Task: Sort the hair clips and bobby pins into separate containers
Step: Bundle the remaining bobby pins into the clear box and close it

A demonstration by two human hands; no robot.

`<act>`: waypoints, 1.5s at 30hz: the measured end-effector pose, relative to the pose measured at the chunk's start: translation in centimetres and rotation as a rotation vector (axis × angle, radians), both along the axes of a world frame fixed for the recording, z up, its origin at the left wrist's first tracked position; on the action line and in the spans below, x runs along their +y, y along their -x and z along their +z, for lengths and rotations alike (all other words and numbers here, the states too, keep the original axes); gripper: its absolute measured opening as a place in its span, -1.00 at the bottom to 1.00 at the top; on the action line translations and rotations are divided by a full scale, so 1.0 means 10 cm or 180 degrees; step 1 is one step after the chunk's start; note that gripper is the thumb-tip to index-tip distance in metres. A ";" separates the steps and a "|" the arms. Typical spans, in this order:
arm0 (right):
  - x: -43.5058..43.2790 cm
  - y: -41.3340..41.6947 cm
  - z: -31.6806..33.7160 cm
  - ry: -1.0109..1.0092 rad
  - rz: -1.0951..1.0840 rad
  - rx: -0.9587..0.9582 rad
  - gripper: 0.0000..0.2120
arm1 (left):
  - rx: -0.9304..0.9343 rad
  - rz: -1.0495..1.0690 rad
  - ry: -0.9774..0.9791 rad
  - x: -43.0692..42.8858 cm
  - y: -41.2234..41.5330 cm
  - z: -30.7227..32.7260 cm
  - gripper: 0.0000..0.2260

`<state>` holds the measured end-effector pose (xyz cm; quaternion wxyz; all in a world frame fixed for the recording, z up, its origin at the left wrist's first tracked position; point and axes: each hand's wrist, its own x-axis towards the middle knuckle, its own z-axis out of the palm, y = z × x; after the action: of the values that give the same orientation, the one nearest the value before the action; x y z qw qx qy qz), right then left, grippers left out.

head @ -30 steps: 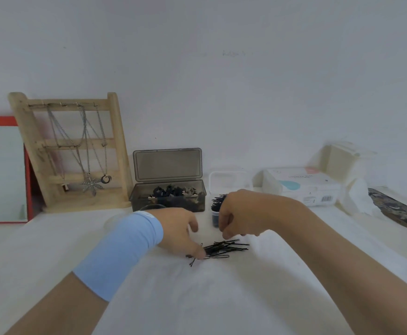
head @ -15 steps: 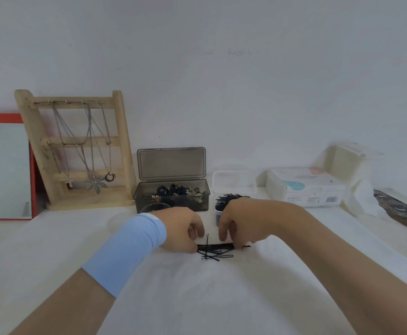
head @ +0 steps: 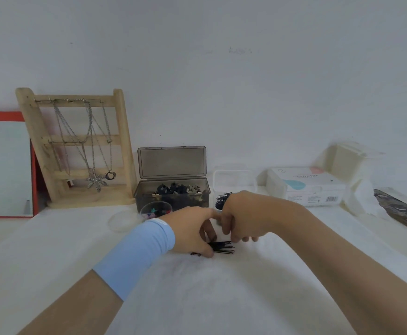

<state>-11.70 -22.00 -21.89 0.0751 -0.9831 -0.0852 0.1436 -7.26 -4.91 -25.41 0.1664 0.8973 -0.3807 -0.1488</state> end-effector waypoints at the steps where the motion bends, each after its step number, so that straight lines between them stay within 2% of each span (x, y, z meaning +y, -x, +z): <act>1: -0.02 0.01 0.02 0.0008 -0.0022 -0.0053 -0.81 | 0.0012 0.0011 -0.0071 0.02 0.00 0.01 -0.32; 4: 0.01 0.06 0.01 0.0047 0.0096 -0.0105 -0.61 | -0.0199 0.0258 -0.0582 0.07 -0.02 0.04 -0.29; 6: 0.08 0.08 -0.05 0.0155 0.0328 -0.0105 -0.44 | -0.0330 0.0368 -0.0908 0.09 -0.02 0.07 -0.43; 7: 0.12 0.08 -0.08 0.0213 0.0434 -0.0150 -0.44 | -0.0354 0.0335 -0.0881 0.08 -0.02 0.07 -0.52; 10: 0.18 0.06 -0.12 0.0304 0.0617 -0.0332 -0.64 | -0.0399 0.0115 -0.0589 0.04 -0.01 0.05 -0.74; 12: 0.19 0.04 -0.13 0.0269 0.0632 -0.0347 -0.78 | -0.0377 0.0127 -0.0506 0.04 -0.01 0.06 -0.76; 14: 0.18 0.05 -0.12 0.0255 0.0580 -0.0350 -0.83 | -0.0366 0.0219 -0.0525 0.06 -0.02 0.07 -0.71; 17: 0.20 0.05 -0.13 0.0167 0.0536 -0.0357 -0.83 | -0.0413 0.0297 -0.0637 0.07 -0.04 0.06 -0.72; 23: 0.24 0.07 -0.12 0.0237 0.0655 -0.0405 -0.87 | -0.0047 0.0402 -0.0189 0.03 -0.03 0.01 -0.90; 27: 0.19 0.11 -0.09 0.0167 0.0556 -0.0298 -0.82 | 0.0101 0.0582 -0.0118 0.05 -0.05 -0.01 -0.89; 29: 0.19 0.12 -0.09 0.0154 0.0500 -0.0197 -0.82 | 0.0026 0.0611 -0.0155 0.04 -0.03 -0.02 -0.87; 33: 0.25 0.10 -0.10 0.0357 0.0541 -0.0366 -0.90 | -0.0041 0.0524 -0.0277 0.04 0.01 0.01 -0.82; 36: 0.27 0.11 -0.11 0.0629 0.0637 -0.0461 -0.81 | -0.0266 0.0315 -0.0440 0.03 0.06 0.05 -0.84; 40: 0.23 0.14 -0.11 0.0560 0.0626 -0.0359 -0.83 | -0.0631 0.0109 -0.0493 0.01 0.12 0.05 -0.84; 45: 0.24 0.11 -0.10 0.0559 0.0716 -0.0370 -0.83 | -0.0499 0.0068 -0.0385 0.04 0.12 0.04 -0.92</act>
<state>-12.78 -19.56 -22.90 -0.0327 -0.9768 -0.1861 0.1009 -8.46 -4.49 -24.97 0.0831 0.9187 -0.3733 -0.0990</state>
